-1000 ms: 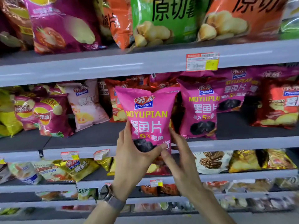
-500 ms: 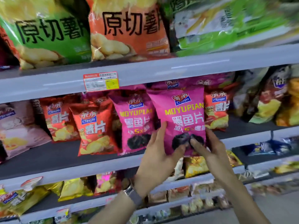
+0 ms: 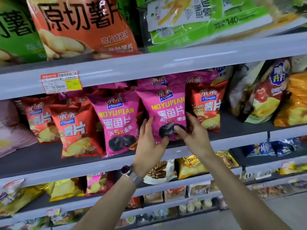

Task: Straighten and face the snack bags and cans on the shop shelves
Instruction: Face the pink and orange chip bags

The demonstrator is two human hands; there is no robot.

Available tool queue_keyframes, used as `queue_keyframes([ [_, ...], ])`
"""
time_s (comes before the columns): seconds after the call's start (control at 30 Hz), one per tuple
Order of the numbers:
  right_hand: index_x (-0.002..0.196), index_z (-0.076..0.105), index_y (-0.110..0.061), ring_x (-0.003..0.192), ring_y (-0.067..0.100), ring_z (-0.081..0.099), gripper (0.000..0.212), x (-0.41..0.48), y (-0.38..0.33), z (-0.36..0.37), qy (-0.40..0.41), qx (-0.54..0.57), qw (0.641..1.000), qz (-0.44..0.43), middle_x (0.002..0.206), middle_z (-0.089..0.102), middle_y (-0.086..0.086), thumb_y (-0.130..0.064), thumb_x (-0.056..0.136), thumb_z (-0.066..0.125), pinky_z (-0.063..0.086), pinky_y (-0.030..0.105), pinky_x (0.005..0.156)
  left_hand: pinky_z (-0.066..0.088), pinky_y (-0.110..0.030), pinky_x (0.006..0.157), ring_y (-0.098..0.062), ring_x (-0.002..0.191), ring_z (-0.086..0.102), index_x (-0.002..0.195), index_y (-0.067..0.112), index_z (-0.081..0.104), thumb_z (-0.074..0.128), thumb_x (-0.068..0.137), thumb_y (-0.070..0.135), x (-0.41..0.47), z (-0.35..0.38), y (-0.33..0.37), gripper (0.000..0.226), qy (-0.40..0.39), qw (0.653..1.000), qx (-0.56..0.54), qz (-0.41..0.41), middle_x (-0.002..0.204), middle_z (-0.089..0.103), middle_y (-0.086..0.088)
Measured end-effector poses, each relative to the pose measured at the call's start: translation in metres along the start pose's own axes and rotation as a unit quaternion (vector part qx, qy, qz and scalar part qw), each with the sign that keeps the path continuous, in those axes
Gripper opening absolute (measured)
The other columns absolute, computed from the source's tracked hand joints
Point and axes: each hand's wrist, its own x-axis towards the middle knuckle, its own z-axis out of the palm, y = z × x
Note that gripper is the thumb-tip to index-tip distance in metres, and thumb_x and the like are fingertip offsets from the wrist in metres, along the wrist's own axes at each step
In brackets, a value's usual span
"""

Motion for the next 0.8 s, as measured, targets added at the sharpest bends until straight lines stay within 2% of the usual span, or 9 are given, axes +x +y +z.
queue_keyframes([
  [0.13,0.128,0.066,-0.016,0.098,0.003,0.066,0.03,-0.003,0.002,-0.019,0.175,-0.019,0.983,-0.051,0.115,0.07,-0.006,-0.022,0.099,0.071,0.056,0.025,0.087,0.051,-0.035,0.107,-0.02,0.134,0.054,0.15,0.024,0.051,0.076,0.089,0.016,-0.016,-0.028,-0.004,0.066,0.072,0.995,0.028,0.063,0.154,0.045,0.002],
  [0.2,0.128,0.062,-0.015,0.105,0.01,0.06,0.035,0.002,0.006,-0.029,0.249,-0.048,0.966,-0.056,0.122,0.06,0.001,-0.015,0.095,0.073,0.049,0.025,0.092,0.051,-0.012,0.088,-0.016,0.104,0.065,0.142,0.02,0.058,0.074,0.086,0.004,-0.022,-0.044,-0.004,0.06,0.126,0.988,0.037,0.079,0.147,0.05,0.001],
  [0.23,0.131,0.058,-0.015,0.116,0.016,0.055,0.043,0.006,0.01,-0.031,0.271,-0.058,0.96,-0.048,0.129,0.053,0.005,-0.016,0.092,0.075,0.044,0.026,0.098,0.046,-0.006,0.083,-0.015,0.1,0.064,0.14,0.017,0.061,0.073,0.085,-0.001,-0.024,-0.05,-0.003,0.059,0.151,0.984,0.04,0.083,0.145,0.051,-0.001],
  [0.3,0.137,0.05,-0.014,0.129,0.027,0.043,0.061,0.016,0.018,-0.032,0.306,-0.087,0.948,-0.024,0.138,0.043,0.013,-0.022,0.086,0.081,0.039,0.035,0.106,0.04,-0.003,0.092,-0.017,0.117,0.055,0.137,0.012,0.062,0.072,0.083,-0.005,-0.026,-0.058,-0.003,0.058,0.192,0.975,0.061,0.097,0.142,0.051,-0.006],
  [0.4,0.149,0.037,-0.012,0.136,0.036,0.037,0.09,0.027,0.025,-0.031,0.311,-0.105,0.944,0.019,0.15,0.035,0.019,-0.038,0.079,0.086,0.037,0.05,0.114,0.025,-0.016,0.114,-0.026,0.133,0.039,0.144,0.014,0.054,0.072,0.081,0.012,-0.024,-0.062,-0.013,0.066,0.245,0.959,0.111,0.088,0.145,0.046,-0.007],
  [0.47,0.158,0.024,-0.016,0.145,0.035,0.031,0.108,0.033,0.025,-0.033,0.273,-0.084,0.957,0.05,0.159,0.029,0.018,-0.051,0.077,0.087,0.03,0.05,0.12,0.018,-0.023,0.12,-0.03,0.14,0.032,0.153,0.014,0.042,0.081,0.081,0.019,-0.02,-0.062,-0.021,0.081,0.27,0.956,0.107,0.049,0.151,0.039,-0.01],
  [0.57,0.163,0.011,-0.022,0.15,0.029,0.031,0.126,0.04,0.026,-0.034,0.224,-0.061,0.969,0.083,0.163,0.034,0.011,-0.066,0.071,0.084,0.029,0.05,0.121,0.023,-0.043,0.123,-0.029,0.146,0.027,0.161,0.014,0.026,0.091,0.077,0.028,-0.009,-0.062,-0.032,0.107,0.272,0.96,0.069,-0.01,0.156,0.03,-0.014],
  [0.73,0.157,0.024,-0.033,0.134,0.022,0.055,0.113,0.047,0.027,-0.04,0.245,-0.033,0.962,0.117,0.145,0.055,-0.003,-0.068,0.065,0.08,0.048,0.054,0.109,0.027,-0.03,0.12,-0.021,0.15,0.029,0.165,0.017,0.012,0.095,0.072,0.036,0.008,-0.068,-0.042,0.126,0.249,0.968,-0.007,-0.028,0.152,0.027,0.006],
  [0.8,0.153,0.029,-0.037,0.127,0.019,0.059,0.105,0.041,0.025,-0.045,0.26,-0.017,0.96,0.106,0.139,0.058,-0.006,-0.062,0.066,0.082,0.051,0.052,0.106,0.034,-0.04,0.122,-0.023,0.15,0.036,0.165,0.021,0.008,0.093,0.069,0.052,0.014,-0.073,-0.048,0.132,0.24,0.969,-0.032,-0.041,0.159,0.029,0.006],
])
